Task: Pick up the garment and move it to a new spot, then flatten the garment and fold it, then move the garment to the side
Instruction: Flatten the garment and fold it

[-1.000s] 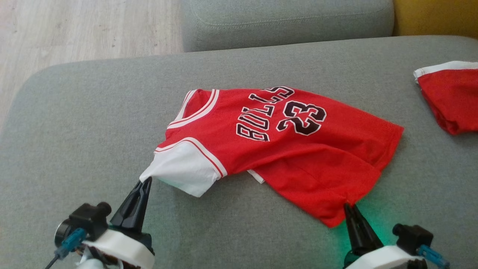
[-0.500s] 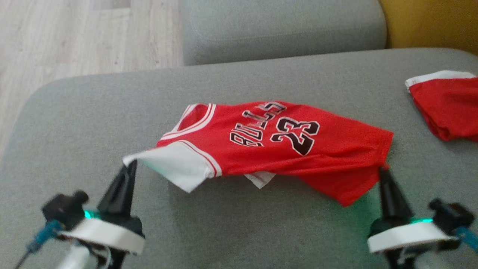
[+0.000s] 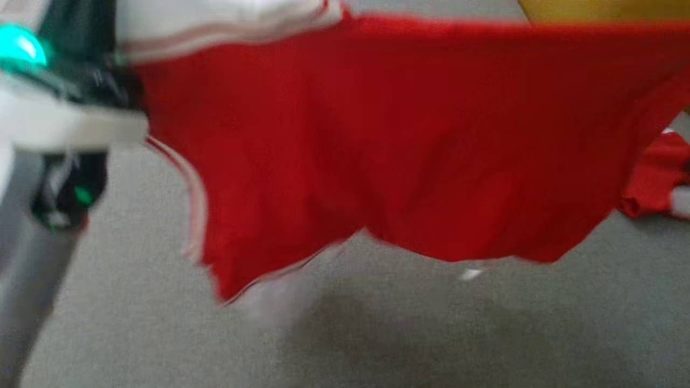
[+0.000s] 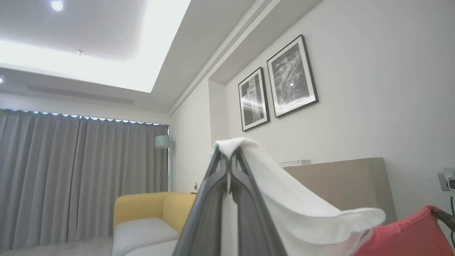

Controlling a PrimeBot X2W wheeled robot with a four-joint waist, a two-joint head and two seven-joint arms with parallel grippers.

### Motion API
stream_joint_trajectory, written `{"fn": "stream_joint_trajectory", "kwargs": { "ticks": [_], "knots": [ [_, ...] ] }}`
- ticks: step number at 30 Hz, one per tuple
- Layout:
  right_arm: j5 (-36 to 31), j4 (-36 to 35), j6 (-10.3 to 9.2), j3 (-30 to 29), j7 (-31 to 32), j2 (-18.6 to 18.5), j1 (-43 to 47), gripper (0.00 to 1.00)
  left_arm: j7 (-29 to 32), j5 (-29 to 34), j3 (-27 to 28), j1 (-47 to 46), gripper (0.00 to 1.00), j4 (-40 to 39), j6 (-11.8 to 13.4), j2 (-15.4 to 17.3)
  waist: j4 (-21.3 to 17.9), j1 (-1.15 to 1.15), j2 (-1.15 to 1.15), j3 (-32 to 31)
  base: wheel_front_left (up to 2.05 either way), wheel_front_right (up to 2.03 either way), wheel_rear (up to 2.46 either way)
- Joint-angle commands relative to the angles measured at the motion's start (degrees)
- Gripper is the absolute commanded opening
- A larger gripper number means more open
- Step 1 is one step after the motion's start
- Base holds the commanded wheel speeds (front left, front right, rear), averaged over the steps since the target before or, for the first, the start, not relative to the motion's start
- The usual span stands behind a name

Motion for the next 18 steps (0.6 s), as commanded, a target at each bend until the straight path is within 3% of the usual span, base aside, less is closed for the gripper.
{"fn": "stream_joint_trajectory", "kwargs": {
  "ticks": [1, 6, 12, 18],
  "knots": [
    [-0.3, -1.8, 0.39, 0.3, 0.8, -2.4, -3.7, 0.00, 1.0, -0.1, 3.2, -5.6, 0.00, -0.4, -0.3, 1.7, 0.1, 0.01, 0.00, 0.3, 0.00, 0.00, 0.00],
    [0.5, 3.4, 0.39, 4.3, 4.1, -6.3, -13.8, 0.00, 5.2, -0.2, 0.8, -17.1, 0.00, 9.2, -1.9, -0.8, 0.5, 0.01, 0.00, 2.6, 0.00, 0.00, 0.00],
    [4.1, 17.0, 0.39, 14.6, 6.9, -7.5, -28.9, 0.00, 8.0, 0.6, -2.8, -27.5, 0.00, 24.1, -4.0, -2.9, 1.4, 0.01, 0.00, 10.1, 0.00, 0.00, 0.00],
    [4.5, 30.2, 0.39, 21.8, 3.1, -6.1, -45.0, 0.00, 1.9, 5.9, -6.2, -36.7, 0.00, 36.1, -4.8, -4.7, 1.7, 0.01, 0.00, 17.0, 0.00, 0.00, 0.00]
  ]
}}
